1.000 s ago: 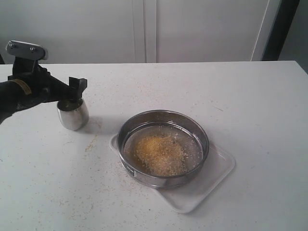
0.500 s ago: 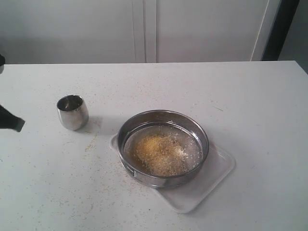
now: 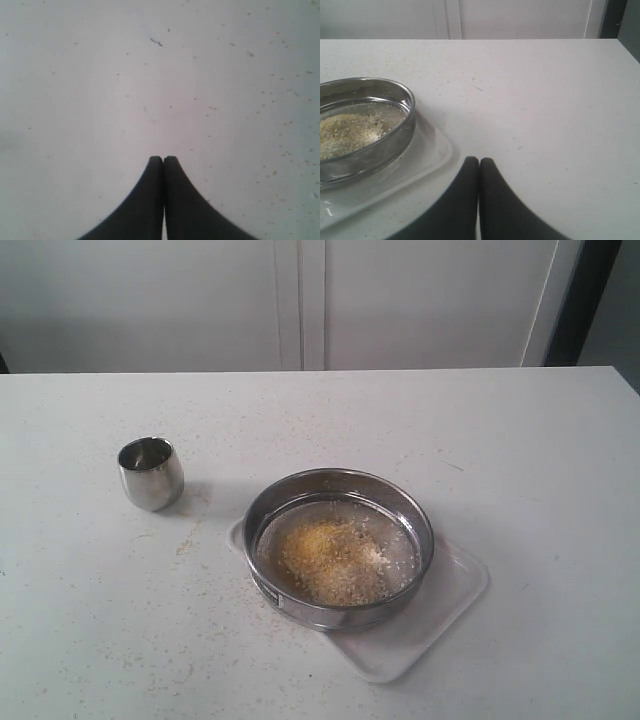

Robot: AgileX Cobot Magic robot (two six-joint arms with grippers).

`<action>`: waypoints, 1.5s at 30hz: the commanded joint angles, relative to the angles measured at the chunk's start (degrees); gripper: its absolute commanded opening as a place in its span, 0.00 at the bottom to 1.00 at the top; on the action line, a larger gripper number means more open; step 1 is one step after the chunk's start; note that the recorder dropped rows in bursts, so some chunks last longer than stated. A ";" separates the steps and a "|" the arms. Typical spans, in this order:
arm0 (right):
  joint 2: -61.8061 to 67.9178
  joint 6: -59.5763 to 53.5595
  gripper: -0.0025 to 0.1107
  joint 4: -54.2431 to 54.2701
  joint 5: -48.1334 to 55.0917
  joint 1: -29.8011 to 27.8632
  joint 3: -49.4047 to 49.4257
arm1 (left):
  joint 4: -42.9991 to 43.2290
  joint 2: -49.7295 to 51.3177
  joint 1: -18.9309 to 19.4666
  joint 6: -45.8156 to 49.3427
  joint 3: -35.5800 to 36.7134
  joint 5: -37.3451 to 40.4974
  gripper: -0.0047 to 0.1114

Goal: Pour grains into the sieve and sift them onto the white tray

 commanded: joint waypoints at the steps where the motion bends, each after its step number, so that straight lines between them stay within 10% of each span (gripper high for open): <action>1: -0.38 0.07 0.02 -0.33 -0.29 0.08 0.24 | -6.48 -0.64 7.90 7.10 0.40 2.02 0.04; 16: -0.38 0.07 0.02 -0.33 -0.29 0.08 0.24 | -17.09 -9.01 10.50 7.48 6.62 -9.75 0.04; 45: -0.38 0.07 0.02 -0.47 -6.14 0.08 0.24 | -21.15 -11.79 3.16 11.36 7.00 -12.46 0.04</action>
